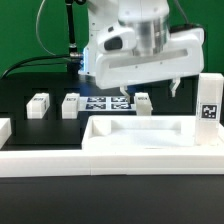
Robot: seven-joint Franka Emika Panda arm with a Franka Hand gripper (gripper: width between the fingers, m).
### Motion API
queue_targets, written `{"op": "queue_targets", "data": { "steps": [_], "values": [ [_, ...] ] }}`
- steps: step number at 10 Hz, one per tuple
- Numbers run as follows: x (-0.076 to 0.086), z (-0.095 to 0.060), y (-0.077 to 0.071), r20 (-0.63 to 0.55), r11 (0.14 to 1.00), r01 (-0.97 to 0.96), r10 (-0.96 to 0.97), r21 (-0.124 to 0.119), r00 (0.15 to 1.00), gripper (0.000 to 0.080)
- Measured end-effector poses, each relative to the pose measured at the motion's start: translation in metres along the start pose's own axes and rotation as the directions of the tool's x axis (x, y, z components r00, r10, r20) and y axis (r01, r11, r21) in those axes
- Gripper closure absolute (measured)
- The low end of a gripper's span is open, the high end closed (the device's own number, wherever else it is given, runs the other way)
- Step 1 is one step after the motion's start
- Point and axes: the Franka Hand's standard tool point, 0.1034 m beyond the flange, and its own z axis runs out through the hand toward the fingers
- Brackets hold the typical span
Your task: Assemble desk
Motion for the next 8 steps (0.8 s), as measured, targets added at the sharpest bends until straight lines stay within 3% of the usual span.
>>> {"op": "queue_targets", "data": {
  "steps": [1,2,7,8],
  "values": [
    [0.001,0.004,0.002,0.165,0.998,-0.026,0.036,-0.061,0.986,0.0151],
    [0.01,0.006,0.001,0.225,0.998,-0.026,0.04,-0.065,0.974,0.0151],
    [0.002,0.009,0.004,0.422,0.998,-0.036,0.057,-0.059,0.905,0.0151],
    [-0.007,0.006,0.004,0.427,0.999,-0.025,0.042,-0.044,0.903,0.0151]
  ]
}}
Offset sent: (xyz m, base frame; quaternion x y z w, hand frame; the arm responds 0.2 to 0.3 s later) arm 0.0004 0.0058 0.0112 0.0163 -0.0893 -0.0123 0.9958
